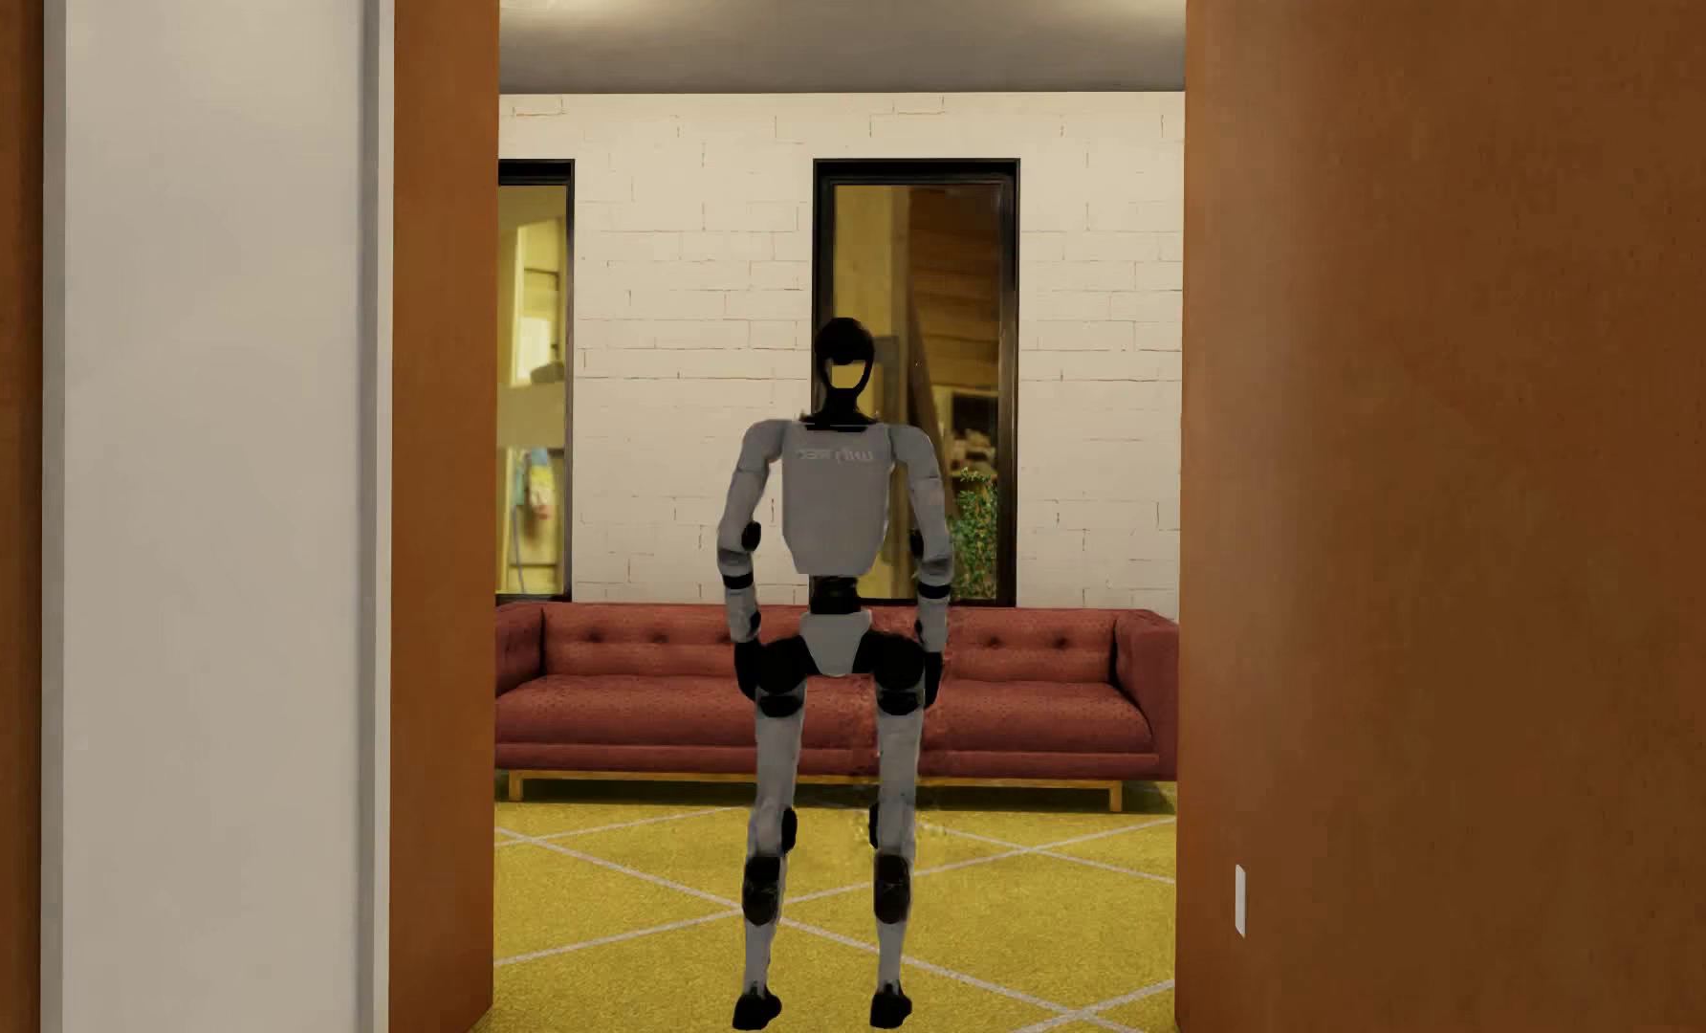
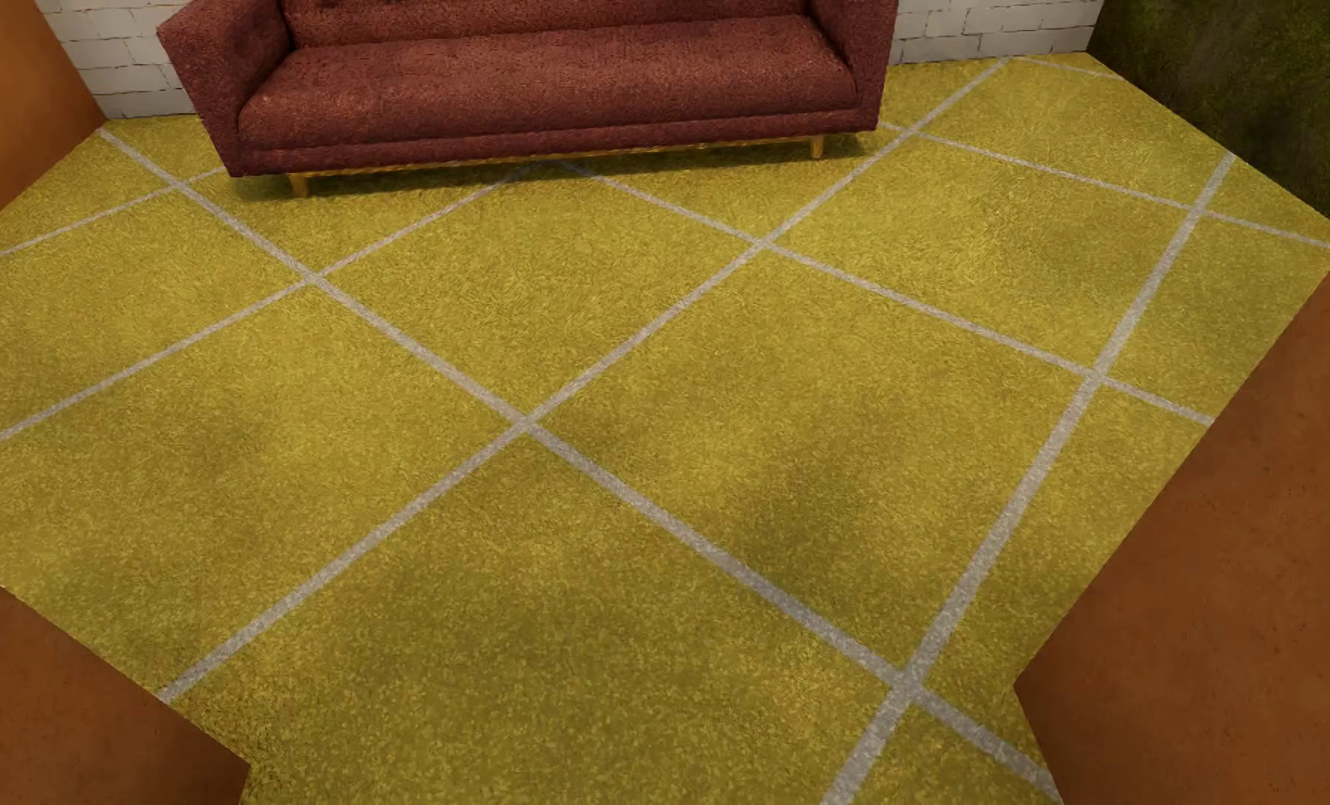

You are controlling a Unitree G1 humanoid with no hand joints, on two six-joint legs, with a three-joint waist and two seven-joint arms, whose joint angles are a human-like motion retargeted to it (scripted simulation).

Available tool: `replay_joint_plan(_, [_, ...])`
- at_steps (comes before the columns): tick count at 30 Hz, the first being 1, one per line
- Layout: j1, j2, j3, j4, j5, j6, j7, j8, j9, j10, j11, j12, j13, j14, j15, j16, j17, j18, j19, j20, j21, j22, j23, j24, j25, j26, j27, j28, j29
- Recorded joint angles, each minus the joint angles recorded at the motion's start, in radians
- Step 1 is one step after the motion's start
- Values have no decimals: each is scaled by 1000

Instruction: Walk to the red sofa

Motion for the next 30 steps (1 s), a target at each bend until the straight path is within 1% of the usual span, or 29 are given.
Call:
replay_joint_plan(16, [-2, -1, 0, 3, 2, 2, 0, 0, -1, 3, 1, -7, -7, -5, -6, 4, -3, 0, 0, -3, 7, -4, -1, 0, 0, 0, 0, 0, 0])
replay_joint_plan(17, [-8, -8, 0, 3, 2, 1, 0, 0, 1, 8, 9, -7, -8, -3, -43, 4, -3, 0, 0, -3, 7, -4, -2, 0, 0, 0, 0, 0, 0])
replay_joint_plan(18, [-29, -38, 2, 2, 4, 0, 0, 0, 2, -4, 236, -8, -8, -2, -141, 4, -2, 0, 0, 0, 7, -2, 0, 0, 0, 0, 0, 0, 0])
replay_joint_plan(19, [-62, -84, 4, -2, 8, -1, 0, 0, 3, 215, 216, -9, -8, -34, -158, 6, -3, 0, 0, -2, 8, 4, -3, 0, 0, 0, 0, 0, 0])
replay_joint_plan(20, [-92, -114, 1, -4, 19, -5, 0, 0, 13, 247, 218, 8, -6, -75, -105, -1, 6, 0, 0, 38, 25, -11, 5, 0, 0, 0, 0, 0, 0])
replay_joint_plan(21, [-84, -117, -4, -2, 20, -5, 0, 0, 23, 258, 235, 19, 3, -113, -87, -1, 5, 0, 0, 39, 26, -26, -7, 0, 0, 0, 0, 0, 0])
replay_joint_plan(24, [-23, -108, -12, 7, 17, -11, 0, 0, 18, 256, 268, 51, 32, -221, -115, 3, 21, 0, 0, 35, 1, -23, 1, 0, 0, 0, 0, 0, 0])
replay_joint_plan(26, [-11, -104, -24, 7, 25, -12, 0, 0, 7, 257, 277, 65, 43, -251, -148, 0, 22, 0, 0, 60, -22, 6, 2, 0, 0, 0, 0, 0, 0])
replay_joint_plan(28, [5, -89, -27, 9, 26, -12, 0, 0, 1, 257, 273, 79, 45, -280, -200, 6, 11, 0, 0, 73, -21, 5, -1, 0, 0, 0, 0, 0, 0])
replay_joint_plan(29, [-1, -84, -15, 9, 29, -11, 0, 0, 1, 272, 272, 87, 43, -282, -219, 10, 9, 0, 0, 84, -18, -11, 9, 0, 0, 0, 0, 0, 0])
replay_joint_plan(30, [-49, -87, 0, 17, 37, -5, 0, 0, 0, 332, 275, 91, 39, -263, -239, 14, 7, 0, 0, 91, -18, -32, 20, 0, 0, 0, 0, 0, 0])
